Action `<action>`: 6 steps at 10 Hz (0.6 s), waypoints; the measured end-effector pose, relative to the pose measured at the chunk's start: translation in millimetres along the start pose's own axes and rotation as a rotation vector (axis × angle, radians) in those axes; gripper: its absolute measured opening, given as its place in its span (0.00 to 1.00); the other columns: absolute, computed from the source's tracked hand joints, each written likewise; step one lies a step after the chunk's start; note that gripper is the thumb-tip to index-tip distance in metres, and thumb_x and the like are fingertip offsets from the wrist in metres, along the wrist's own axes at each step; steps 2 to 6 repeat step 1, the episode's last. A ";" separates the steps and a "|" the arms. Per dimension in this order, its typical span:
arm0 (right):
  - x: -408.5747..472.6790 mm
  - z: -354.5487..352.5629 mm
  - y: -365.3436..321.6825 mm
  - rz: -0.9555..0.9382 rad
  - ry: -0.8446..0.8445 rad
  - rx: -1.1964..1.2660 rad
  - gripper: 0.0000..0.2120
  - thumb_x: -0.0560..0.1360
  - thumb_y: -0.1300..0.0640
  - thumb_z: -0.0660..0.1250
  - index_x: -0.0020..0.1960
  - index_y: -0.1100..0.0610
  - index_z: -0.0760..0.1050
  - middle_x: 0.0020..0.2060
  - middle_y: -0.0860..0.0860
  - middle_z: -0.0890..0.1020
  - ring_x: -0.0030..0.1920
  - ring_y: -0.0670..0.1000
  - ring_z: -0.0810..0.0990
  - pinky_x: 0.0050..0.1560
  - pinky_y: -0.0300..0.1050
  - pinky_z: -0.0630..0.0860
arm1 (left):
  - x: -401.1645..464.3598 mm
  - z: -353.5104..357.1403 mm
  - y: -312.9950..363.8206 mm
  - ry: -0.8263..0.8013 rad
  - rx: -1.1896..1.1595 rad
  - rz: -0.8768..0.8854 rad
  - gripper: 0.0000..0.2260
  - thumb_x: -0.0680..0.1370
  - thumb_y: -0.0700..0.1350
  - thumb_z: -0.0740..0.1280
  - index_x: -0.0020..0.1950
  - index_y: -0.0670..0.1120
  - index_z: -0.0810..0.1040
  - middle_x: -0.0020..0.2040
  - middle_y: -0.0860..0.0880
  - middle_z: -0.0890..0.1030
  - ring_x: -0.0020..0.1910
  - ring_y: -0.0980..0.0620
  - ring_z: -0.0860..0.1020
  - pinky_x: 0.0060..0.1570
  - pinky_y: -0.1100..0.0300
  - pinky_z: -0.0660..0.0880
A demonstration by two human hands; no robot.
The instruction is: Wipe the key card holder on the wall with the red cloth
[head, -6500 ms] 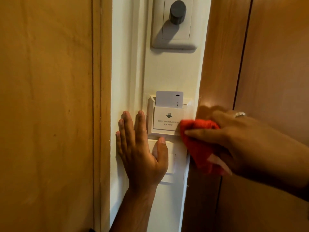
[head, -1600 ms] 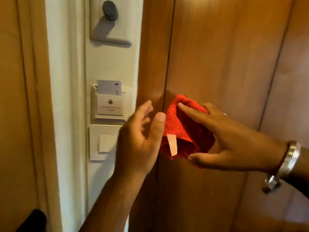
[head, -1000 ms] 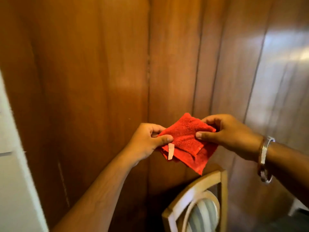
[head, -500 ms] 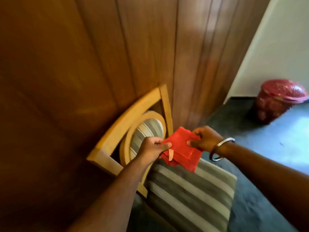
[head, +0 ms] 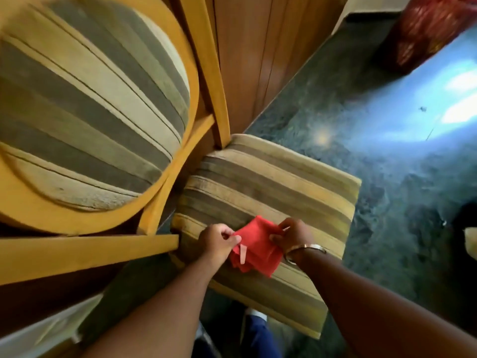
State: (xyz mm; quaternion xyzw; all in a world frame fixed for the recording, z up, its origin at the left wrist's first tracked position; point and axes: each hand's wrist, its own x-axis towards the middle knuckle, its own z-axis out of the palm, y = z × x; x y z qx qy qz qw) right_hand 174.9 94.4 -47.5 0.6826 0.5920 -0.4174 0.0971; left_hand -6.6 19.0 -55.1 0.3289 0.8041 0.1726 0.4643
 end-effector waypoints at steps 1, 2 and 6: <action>-9.9 -10.9 -10.0 -0.055 0.073 -0.168 0.23 0.67 0.49 0.70 0.60 0.51 0.71 0.57 0.55 0.77 0.54 0.57 0.76 0.50 0.47 0.73 | -6.2 -17.7 8.8 0.113 0.274 0.068 0.12 0.73 0.50 0.73 0.55 0.52 0.79 0.54 0.51 0.82 0.52 0.50 0.80 0.45 0.59 0.76; -9.9 -10.9 -10.0 -0.055 0.073 -0.168 0.23 0.67 0.49 0.70 0.60 0.51 0.71 0.57 0.55 0.77 0.54 0.57 0.76 0.50 0.47 0.73 | -6.2 -17.7 8.8 0.113 0.274 0.068 0.12 0.73 0.50 0.73 0.55 0.52 0.79 0.54 0.51 0.82 0.52 0.50 0.80 0.45 0.59 0.76; -9.9 -10.9 -10.0 -0.055 0.073 -0.168 0.23 0.67 0.49 0.70 0.60 0.51 0.71 0.57 0.55 0.77 0.54 0.57 0.76 0.50 0.47 0.73 | -6.2 -17.7 8.8 0.113 0.274 0.068 0.12 0.73 0.50 0.73 0.55 0.52 0.79 0.54 0.51 0.82 0.52 0.50 0.80 0.45 0.59 0.76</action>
